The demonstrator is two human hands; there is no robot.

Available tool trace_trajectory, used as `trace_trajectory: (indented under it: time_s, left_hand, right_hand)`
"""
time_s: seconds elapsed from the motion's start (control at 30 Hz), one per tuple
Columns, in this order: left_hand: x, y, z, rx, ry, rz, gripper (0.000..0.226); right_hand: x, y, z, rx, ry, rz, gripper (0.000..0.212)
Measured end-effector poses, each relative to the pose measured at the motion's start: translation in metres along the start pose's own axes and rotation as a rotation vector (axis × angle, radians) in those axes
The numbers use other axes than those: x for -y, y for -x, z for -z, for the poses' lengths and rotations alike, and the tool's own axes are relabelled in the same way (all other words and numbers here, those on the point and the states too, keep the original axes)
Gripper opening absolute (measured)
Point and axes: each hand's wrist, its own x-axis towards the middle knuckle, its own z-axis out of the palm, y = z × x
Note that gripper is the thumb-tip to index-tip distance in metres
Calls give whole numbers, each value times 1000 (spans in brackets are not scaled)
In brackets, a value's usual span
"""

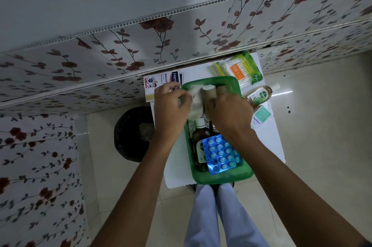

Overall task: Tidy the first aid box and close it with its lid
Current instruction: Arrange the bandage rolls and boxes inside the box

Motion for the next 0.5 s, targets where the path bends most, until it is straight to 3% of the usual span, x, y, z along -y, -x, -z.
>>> trace_trajectory:
  time_s: [0.1,0.17,0.27,0.33,0.4,0.5]
  left_hand:
    - [19,-5,12,-237,155,71,21]
    - [41,-18,11,-109,17,120,32]
    - [70,-34,4,248,-318,26,70]
    - [79,-38,-1,323,-441,-33,86]
    - [79,-41,-4,298,-491,-39,87]
    - [75,-43,-7,237,-600,-98,73]
  right_hand:
    - [2,-3,12,-37,-44,48,43]
    - [-3,-7,22,-102,-174,85,42]
    - [-27,-26,32,-277,-321,125,34]
    - [-56,-50,30,-319,-265,88,30]
    - [-82,-74,23,-235,-192,15,32]
    - [-93,-100,10,20,-93,-67,53]
